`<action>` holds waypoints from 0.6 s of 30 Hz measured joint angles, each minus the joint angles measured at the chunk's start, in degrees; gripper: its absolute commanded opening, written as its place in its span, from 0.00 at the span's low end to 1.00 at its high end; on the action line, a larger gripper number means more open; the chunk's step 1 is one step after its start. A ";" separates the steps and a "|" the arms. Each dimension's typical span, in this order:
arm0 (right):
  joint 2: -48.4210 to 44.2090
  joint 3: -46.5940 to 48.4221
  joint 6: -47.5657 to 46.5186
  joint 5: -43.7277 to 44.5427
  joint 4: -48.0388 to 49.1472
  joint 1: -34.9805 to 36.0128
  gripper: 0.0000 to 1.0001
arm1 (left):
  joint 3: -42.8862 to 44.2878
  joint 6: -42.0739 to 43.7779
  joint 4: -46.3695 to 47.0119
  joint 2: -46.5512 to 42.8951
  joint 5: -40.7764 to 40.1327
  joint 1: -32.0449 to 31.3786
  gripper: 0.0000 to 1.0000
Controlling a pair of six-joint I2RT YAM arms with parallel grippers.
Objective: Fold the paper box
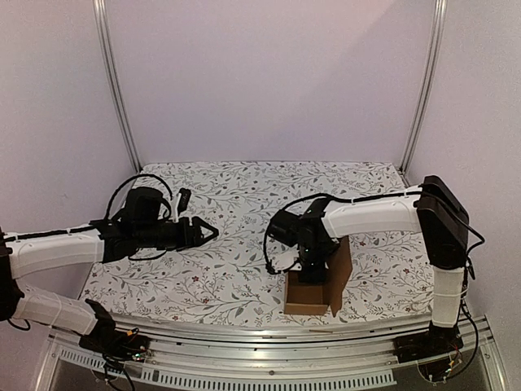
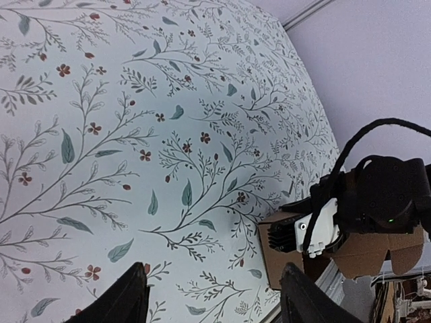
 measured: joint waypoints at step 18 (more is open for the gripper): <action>-3.10 -0.46 2.01 -0.98 4.15 -0.20 0.25 | -0.02 -1.07 2.71 3.69 2.05 0.00 0.66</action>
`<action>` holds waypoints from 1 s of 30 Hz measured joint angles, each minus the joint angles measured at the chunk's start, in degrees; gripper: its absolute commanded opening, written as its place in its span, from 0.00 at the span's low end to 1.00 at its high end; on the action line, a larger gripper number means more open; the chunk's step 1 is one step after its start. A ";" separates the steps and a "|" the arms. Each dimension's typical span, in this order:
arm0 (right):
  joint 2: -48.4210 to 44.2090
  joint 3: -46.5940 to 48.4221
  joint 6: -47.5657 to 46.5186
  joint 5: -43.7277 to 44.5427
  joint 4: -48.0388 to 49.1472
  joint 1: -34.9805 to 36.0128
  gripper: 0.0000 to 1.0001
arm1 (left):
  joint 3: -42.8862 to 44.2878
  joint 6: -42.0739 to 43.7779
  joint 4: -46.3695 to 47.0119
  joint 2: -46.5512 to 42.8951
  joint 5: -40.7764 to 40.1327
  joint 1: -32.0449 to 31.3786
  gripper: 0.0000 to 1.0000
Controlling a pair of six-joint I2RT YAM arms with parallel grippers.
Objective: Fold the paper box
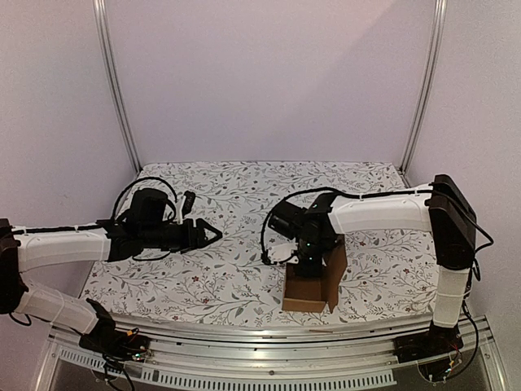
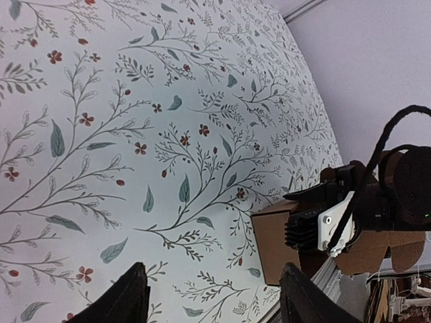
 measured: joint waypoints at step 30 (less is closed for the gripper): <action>0.92 -3.34 0.11 0.02 7.56 -0.63 0.14 | -0.81 -0.07 -0.37 -0.96 -0.07 0.02 0.66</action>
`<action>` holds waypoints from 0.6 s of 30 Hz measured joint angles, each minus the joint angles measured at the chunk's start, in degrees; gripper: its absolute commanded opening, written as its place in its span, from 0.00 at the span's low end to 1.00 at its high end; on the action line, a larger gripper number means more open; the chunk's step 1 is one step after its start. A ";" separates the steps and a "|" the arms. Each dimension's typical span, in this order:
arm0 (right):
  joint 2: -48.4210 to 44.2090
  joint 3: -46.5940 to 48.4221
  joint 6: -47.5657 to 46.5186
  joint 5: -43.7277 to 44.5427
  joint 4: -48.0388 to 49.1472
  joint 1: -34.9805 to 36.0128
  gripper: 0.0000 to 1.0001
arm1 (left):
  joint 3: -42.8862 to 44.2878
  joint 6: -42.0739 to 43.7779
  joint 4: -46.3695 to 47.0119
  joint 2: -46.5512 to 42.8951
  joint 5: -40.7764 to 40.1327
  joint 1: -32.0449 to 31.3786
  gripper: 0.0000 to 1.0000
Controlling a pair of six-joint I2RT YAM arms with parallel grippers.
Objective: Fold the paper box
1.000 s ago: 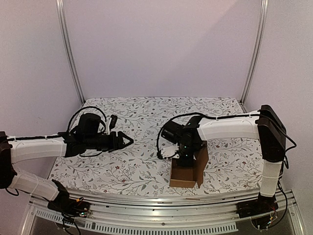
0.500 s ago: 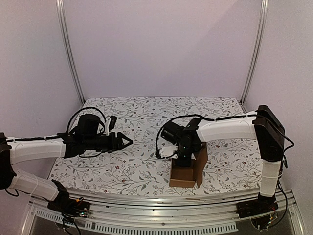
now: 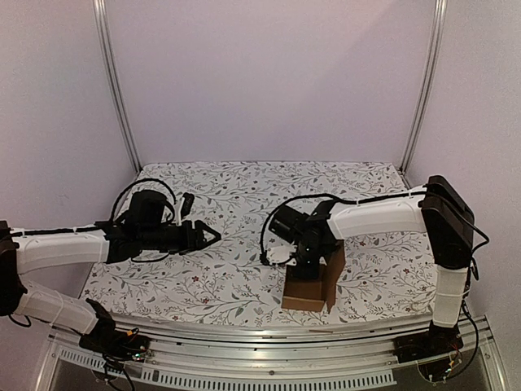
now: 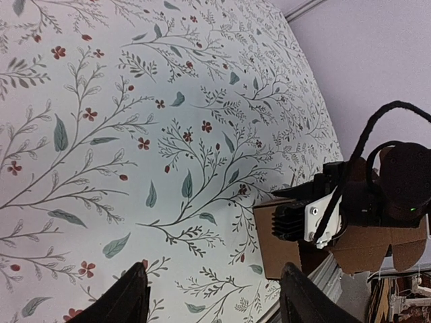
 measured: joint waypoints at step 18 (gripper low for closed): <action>-0.46 -2.95 -2.03 4.35 4.70 0.66 0.25 | -0.79 0.00 0.35 -0.17 0.02 0.00 0.66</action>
